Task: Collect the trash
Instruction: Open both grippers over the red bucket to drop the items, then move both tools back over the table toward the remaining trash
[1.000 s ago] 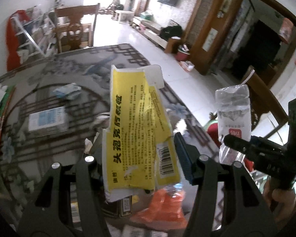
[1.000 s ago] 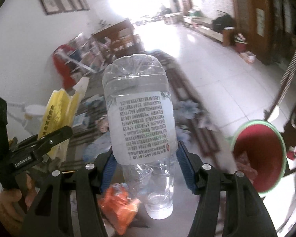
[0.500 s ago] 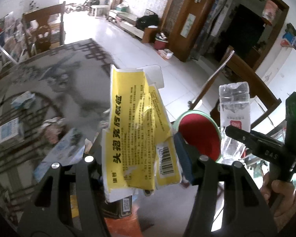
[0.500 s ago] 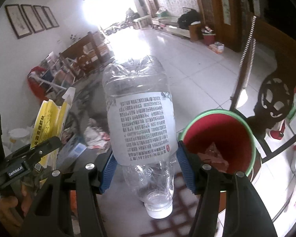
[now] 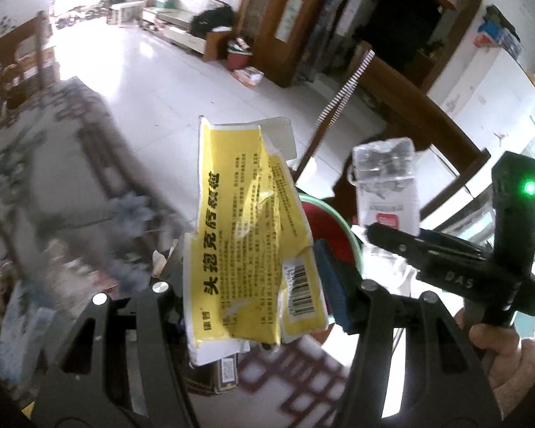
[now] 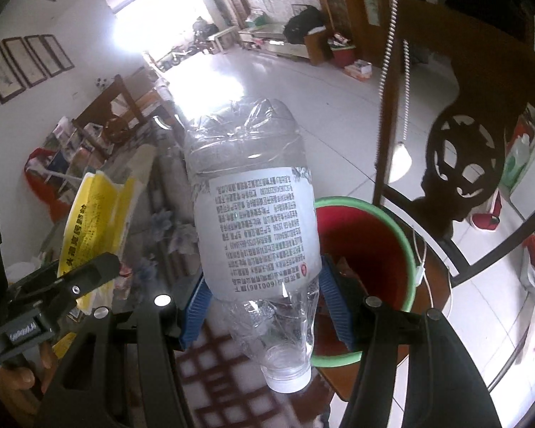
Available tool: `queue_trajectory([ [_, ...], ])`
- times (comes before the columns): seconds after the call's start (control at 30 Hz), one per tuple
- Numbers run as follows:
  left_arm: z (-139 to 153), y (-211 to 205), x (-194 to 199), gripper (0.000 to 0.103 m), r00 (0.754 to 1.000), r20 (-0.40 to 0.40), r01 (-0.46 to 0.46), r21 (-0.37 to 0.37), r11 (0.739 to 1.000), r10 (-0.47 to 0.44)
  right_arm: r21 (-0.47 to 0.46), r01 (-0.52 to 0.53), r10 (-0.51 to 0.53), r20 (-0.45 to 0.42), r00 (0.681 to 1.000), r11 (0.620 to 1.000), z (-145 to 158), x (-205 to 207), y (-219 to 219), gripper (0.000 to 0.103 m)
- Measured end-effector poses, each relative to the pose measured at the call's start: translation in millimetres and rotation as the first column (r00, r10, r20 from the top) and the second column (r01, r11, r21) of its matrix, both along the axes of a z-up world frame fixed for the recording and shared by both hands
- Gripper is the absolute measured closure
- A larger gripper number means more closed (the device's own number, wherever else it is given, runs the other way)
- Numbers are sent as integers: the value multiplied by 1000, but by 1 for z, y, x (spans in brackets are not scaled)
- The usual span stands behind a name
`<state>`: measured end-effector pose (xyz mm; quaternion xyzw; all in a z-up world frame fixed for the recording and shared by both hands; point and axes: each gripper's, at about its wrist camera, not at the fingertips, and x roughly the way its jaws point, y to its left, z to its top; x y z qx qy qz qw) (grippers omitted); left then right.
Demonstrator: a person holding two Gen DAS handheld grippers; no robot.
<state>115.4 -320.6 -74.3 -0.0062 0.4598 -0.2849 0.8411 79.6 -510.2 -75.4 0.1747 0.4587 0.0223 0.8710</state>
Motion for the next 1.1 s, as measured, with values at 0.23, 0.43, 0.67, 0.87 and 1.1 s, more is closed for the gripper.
queue_trajectory([
  [0.23,-11,-36,7,24,999,8,45,33,998,-45,0,52,-52,-5,999,999,-7,2,-26,24],
  [0.43,-13,-24,6,22,1000,-16,5,23,1000,-4,13,71,-71,-24,997,997,-13,0,-33,24],
  [0.67,-10,15,-3,21,997,-19,-73,21,997,74,17,57,-56,-25,998,998,-13,7,-21,24],
  [0.87,-2,77,-15,21,985,-17,-170,6,986,170,-1,9,-9,-21,1000,1000,-8,10,19,23],
  [1.1,3,141,-33,17,970,-7,-244,13,970,244,-12,-26,25,-25,999,1000,-6,2,64,22],
])
